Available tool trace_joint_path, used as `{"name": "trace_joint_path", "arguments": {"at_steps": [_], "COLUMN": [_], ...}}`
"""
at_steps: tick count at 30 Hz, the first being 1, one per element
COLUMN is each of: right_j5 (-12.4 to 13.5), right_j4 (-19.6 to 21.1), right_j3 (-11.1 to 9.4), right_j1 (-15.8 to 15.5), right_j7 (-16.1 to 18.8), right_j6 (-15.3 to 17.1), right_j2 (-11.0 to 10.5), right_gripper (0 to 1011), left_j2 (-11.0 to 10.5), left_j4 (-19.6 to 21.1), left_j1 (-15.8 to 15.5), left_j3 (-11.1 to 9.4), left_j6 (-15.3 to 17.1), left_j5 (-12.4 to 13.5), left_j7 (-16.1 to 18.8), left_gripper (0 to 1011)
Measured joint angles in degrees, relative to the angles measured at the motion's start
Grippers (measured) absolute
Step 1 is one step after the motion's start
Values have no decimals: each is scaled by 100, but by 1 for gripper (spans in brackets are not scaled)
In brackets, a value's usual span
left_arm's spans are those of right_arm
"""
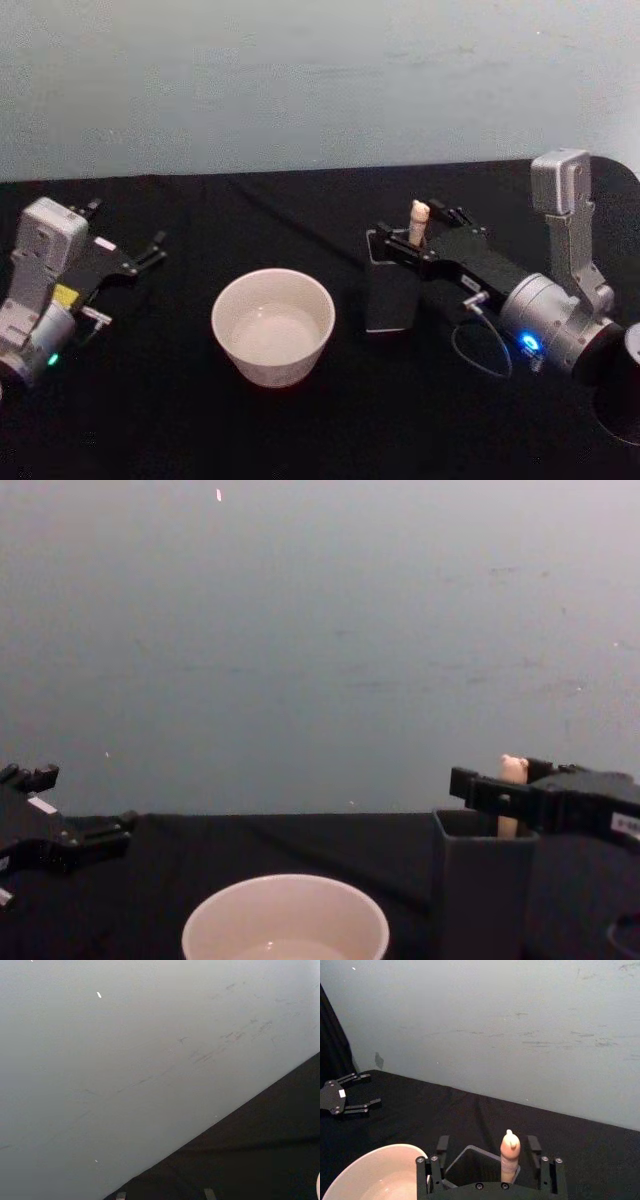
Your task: Pick up the stirring spoon with one hand, stir inside the cup, then place it back in its original position.
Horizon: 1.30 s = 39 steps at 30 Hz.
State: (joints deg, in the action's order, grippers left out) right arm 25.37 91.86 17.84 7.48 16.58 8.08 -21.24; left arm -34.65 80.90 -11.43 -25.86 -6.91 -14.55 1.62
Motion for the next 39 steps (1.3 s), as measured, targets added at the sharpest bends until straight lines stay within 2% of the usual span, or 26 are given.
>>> {"name": "trace_joint_path", "arguments": {"at_steps": [3,17,23,27,31,33,39], "right_j5": [0,18,157,175,-88,-467,-965], "right_j4": [0,0,75,107,-15,-231,-635], "right_j3": [0,-16,-200,-358,-477,-498,-469], "right_j1": [0,0,-6,-1,49,113,192], "right_j7": [0,9,-13,-185,-525,-816,-1107], "right_j6": [-1,-5,-200,-406,-655,-842,-927], "right_j2": [0,11,97,195,331,410,473], "right_gripper": [1000,1002,1002,1002,1002,1002,1002], "left_j2": [0,0,0,0,0,0,0], "left_j4": [0,0,0,0,0,0,0], "left_j1": [0,0,0,0,0,0,0], "left_j3": [0,0,0,0,0,0,0], "left_j6": [0,0,0,0,0,0,0], "left_j5": [0,0,0,0,0,0,0], "left_j7": [0,0,0,0,0,0,0], "left_gripper": [1001,1001,1002,1001,1001,1001,1001]}}
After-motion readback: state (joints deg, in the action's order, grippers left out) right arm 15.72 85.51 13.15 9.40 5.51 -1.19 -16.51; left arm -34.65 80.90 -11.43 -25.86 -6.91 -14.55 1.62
